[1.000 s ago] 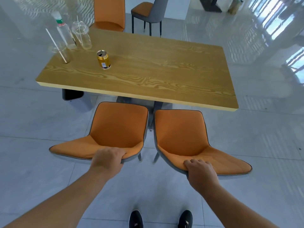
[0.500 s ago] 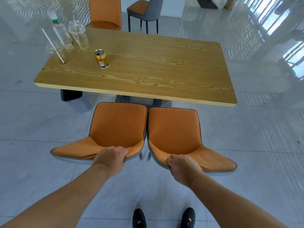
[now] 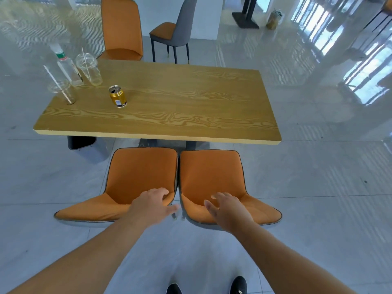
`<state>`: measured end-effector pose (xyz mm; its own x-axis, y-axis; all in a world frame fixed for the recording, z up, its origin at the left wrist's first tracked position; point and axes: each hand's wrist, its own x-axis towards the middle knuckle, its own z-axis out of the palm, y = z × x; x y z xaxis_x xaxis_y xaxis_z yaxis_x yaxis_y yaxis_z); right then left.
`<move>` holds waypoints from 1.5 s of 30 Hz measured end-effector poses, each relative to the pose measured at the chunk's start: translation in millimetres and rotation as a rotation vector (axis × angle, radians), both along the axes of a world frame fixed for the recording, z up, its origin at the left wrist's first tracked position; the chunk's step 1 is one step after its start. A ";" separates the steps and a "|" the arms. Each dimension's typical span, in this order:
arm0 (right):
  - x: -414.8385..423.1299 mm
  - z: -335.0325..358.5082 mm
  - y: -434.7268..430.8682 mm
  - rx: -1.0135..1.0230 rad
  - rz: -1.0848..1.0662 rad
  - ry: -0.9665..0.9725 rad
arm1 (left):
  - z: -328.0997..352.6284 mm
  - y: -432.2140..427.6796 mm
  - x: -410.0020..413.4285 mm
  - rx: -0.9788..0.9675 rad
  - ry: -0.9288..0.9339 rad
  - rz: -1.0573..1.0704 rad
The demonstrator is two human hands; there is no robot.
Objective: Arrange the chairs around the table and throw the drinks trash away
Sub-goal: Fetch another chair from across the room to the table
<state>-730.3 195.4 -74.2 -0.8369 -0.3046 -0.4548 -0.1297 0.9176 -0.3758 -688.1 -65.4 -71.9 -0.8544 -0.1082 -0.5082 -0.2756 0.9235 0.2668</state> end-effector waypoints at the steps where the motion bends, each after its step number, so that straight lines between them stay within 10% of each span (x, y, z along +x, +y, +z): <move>1: -6.4 12.7 9.5 -0.014 -0.037 0.064 | 12.8 13.9 -10.5 0.009 0.033 0.003; 17: -139.1 245.3 369.5 0.087 -0.150 0.711 | 256.3 380.2 -207.8 0.018 0.491 -0.334; 31: -286.9 290.1 603.9 0.046 -0.260 0.768 | 302.4 605.2 -360.7 -0.036 0.587 -0.378; 45: -591.5 343.5 727.0 0.187 -0.303 0.744 | 318.1 730.9 -704.4 0.109 0.744 -0.420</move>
